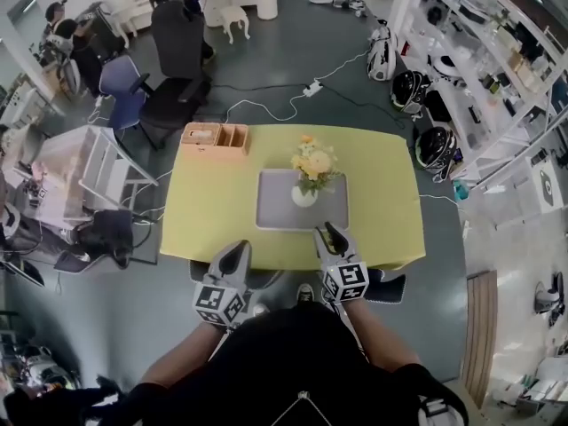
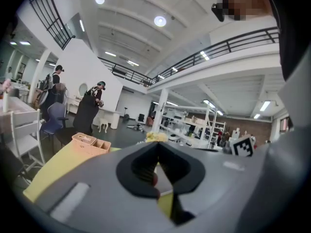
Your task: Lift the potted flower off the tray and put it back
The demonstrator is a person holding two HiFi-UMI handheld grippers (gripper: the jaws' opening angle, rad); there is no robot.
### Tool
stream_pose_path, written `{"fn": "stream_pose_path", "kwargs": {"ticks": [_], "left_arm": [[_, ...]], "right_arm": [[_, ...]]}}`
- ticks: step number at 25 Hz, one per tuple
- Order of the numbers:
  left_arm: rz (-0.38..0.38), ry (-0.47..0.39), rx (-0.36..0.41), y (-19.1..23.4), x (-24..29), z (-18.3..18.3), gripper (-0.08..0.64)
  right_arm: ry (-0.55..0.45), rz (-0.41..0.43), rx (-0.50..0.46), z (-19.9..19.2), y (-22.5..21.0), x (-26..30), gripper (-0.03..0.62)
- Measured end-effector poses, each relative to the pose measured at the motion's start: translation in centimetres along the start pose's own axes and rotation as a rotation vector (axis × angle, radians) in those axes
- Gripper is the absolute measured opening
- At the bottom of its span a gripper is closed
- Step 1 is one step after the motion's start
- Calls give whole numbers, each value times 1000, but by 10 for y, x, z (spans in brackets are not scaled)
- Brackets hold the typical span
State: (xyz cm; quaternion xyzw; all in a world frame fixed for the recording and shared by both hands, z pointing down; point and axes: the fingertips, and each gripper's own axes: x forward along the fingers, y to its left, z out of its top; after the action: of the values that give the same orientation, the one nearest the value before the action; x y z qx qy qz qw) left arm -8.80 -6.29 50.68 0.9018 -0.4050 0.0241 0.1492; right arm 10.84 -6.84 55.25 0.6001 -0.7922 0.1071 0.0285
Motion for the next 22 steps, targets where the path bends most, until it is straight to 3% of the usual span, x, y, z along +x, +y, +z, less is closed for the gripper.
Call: {"fn": "stream_pose_path", "kwargs": {"ticks": [13, 22], "left_arm": [[137, 55, 1, 29, 0, -18, 8], [217, 103, -9, 37, 1, -37, 8]], "right_arm": [[97, 13, -4, -72, -59, 85, 257], [164, 14, -35, -121, -89, 142, 302]]}}
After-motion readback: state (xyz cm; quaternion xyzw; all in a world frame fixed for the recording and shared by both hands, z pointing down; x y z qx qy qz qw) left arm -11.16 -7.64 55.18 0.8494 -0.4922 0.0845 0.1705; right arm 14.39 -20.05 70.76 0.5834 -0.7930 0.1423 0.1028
